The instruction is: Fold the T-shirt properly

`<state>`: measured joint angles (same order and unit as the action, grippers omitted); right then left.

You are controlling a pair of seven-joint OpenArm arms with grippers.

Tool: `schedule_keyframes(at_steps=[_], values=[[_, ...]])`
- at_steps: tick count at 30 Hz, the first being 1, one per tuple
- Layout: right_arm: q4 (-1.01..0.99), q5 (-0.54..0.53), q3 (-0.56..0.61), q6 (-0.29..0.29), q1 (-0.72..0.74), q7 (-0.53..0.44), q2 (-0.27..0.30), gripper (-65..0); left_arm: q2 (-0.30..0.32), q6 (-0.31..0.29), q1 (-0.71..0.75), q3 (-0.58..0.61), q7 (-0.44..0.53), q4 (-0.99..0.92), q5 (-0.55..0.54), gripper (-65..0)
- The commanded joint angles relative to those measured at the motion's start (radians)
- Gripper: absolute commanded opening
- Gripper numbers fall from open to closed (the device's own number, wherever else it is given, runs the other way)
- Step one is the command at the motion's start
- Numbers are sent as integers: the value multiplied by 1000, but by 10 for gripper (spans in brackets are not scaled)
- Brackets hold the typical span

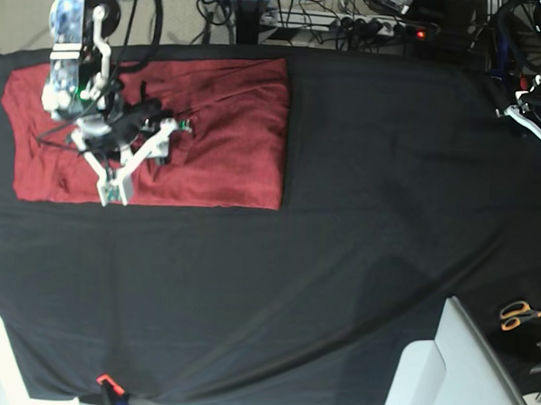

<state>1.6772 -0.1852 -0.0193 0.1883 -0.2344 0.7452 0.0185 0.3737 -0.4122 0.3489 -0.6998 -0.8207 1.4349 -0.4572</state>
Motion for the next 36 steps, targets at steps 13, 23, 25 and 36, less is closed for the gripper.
schedule_keyframes(at_steps=[13, 23, 25, 36], values=[[-73, -3, -8, -5, 2, -13, 19, -335, 23, 0, -1, -11, 13, 13, -8, -650], [-73, -3, -8, 0, -13, -11, 19, -618, 23, 0, -1, -11, 13, 13, -8, -650], [-73, -3, -8, 0, -16, -11, 19, -650, 23, 0, -1, -8, 13, 13, -8, -650], [116, -4, -9, 0, -99, 63, 18, -648, 23, 0, -4, -7, 13, 13, -8, -650]])
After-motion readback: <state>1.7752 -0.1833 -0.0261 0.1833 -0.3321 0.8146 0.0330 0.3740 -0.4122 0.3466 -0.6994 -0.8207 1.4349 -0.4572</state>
